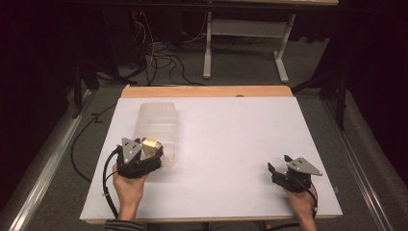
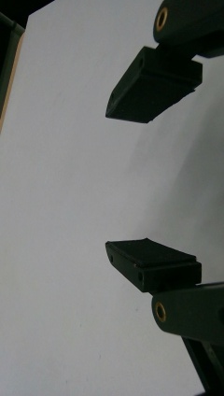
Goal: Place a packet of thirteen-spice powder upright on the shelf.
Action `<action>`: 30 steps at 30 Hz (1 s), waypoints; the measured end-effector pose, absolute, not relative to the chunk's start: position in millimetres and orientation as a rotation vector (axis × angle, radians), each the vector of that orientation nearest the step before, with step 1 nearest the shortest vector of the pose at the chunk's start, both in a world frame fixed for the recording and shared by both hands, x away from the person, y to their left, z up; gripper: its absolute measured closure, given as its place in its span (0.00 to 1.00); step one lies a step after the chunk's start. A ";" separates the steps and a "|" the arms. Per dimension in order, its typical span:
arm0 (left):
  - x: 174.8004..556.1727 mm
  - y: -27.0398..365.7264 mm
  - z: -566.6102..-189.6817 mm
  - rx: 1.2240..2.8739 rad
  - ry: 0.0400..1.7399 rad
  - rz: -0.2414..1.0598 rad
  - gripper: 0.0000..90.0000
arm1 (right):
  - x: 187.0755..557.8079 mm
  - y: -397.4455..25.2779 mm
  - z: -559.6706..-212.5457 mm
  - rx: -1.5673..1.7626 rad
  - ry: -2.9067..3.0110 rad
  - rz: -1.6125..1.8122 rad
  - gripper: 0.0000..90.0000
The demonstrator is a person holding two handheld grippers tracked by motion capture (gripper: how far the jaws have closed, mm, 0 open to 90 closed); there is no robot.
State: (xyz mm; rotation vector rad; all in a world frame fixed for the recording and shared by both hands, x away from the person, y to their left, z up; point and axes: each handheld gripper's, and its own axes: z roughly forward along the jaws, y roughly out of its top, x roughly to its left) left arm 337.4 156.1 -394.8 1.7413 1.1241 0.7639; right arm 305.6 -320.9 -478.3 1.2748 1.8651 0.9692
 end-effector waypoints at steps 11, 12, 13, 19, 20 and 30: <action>332.5 136.3 -382.3 1.770 1.034 0.747 0.22 | 305.4 -320.9 -478.3 1.278 1.862 0.973 0.34; 332.5 133.7 -381.9 1.775 1.025 0.744 0.22 | 305.4 -320.7 -478.5 1.277 1.859 0.976 0.34; 332.5 131.3 -381.5 1.781 1.016 0.741 0.22 | 305.3 -320.7 -478.6 1.276 1.858 0.977 0.34; 331.7 115.6 -381.0 1.813 0.965 0.702 0.23 | 305.4 -320.8 -478.5 1.275 1.858 0.977 0.34; 331.5 112.9 -381.4 1.819 0.956 0.697 0.23 | 305.4 -321.0 -478.3 1.277 1.863 0.974 0.34; 331.2 90.8 -385.4 1.844 0.898 0.629 0.24 | 305.6 -321.2 -478.4 1.276 1.863 0.975 0.34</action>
